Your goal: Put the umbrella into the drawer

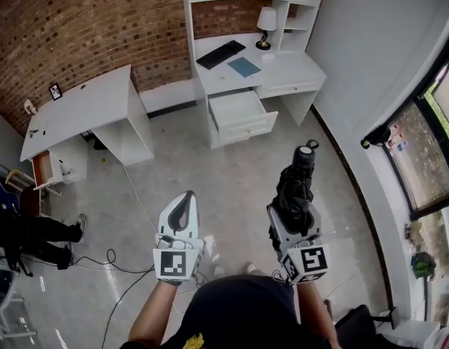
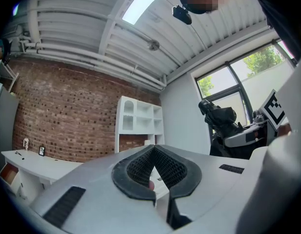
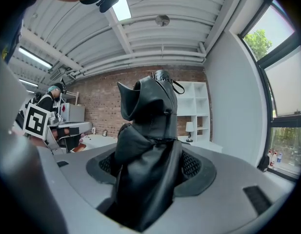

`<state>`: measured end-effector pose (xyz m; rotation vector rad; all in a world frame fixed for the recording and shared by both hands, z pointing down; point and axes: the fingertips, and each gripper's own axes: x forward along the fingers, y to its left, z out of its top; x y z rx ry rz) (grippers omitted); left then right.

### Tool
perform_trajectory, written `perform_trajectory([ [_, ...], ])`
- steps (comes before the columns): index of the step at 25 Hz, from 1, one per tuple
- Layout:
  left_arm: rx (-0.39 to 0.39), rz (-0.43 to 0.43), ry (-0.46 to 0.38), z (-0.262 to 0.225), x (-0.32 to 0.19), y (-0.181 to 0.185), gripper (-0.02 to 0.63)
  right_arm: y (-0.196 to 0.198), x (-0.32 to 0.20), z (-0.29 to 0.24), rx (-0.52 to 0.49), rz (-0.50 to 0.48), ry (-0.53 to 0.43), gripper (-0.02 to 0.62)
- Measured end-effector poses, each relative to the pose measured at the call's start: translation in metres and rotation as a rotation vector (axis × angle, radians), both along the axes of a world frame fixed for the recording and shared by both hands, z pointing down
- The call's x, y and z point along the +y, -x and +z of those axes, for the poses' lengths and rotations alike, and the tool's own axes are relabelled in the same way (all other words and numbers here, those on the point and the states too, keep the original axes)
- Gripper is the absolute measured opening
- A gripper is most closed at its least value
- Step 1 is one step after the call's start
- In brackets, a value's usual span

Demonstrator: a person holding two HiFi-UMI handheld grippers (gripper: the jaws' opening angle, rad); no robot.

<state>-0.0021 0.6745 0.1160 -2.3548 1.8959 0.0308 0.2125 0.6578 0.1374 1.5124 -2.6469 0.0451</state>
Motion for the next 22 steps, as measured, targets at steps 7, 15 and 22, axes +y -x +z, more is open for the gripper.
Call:
perform_trajectory([
  [7, 0.004, 0.044, 0.002, 0.003, 0.001, 0.029, 0.018, 0.024, 0.010, 0.002, 0.016, 0.041, 0.009, 0.281],
  [15, 0.005, 0.077, 0.026, 0.014, -0.017, 0.032, 0.018, 0.020, 0.009, 0.014, 0.031, 0.089, 0.038, 0.281],
  [22, -0.013, 0.086, 0.048, 0.026, -0.064, 0.026, 0.018, 0.017, -0.041, 0.022, 0.030, 0.093, 0.047, 0.281],
])
